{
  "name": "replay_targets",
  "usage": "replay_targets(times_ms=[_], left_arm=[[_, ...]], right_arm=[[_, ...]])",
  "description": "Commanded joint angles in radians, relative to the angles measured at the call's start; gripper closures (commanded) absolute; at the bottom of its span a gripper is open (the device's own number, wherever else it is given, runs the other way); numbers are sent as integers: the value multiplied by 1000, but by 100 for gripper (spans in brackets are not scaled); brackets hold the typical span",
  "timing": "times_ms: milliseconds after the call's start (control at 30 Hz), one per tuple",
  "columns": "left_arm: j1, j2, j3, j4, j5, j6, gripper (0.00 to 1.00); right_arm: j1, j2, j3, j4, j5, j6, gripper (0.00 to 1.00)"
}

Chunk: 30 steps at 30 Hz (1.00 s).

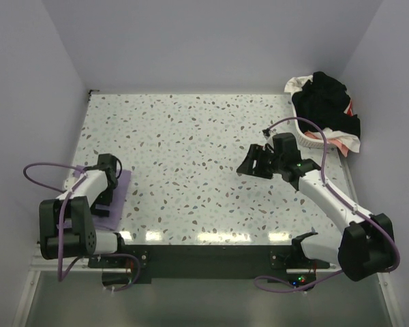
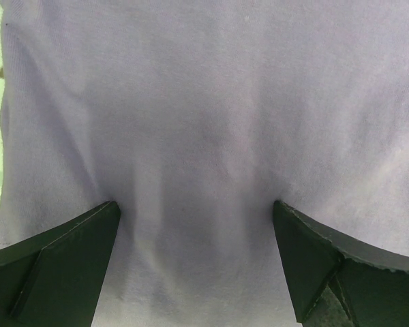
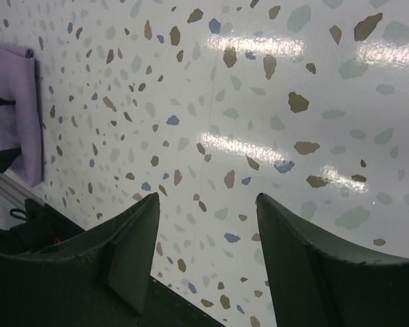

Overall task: Fold and stack the t-shirts
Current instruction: Neatly place the folded tshirt to the corner, then reset both grippers

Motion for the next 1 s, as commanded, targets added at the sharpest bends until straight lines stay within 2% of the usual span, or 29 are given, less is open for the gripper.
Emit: replay_targets(times_ms=[0,133,267,433,500,600,733,833,967], left_arm=[[74,33,-26,79,12,22,0],[108,34,-14,114,14,100,0],[108,25,-5,93,12,101,0],[100,-39,46,-36,20,55,0],[57,-113,70,-71,6,47,0],[-39,-194,139,-108,-9,87,0],[-174,-220,193,-4,80,302,0],[-328,-227,202,130,149,439,0],[-615,-211,219,293,177,556,0]], right_arm=[[5,7,3,29,9,-22,38],[5,10,4,28,14,-25,38],[5,8,3,31,12,-18,38],[3,-29,18,3,11,-19,38],[5,-41,35,-18,17,-21,37],[5,-58,58,-47,26,-33,37],[5,-84,67,-58,35,-35,37],[5,-116,59,-55,58,-35,36],[5,-161,50,-64,110,-50,36]])
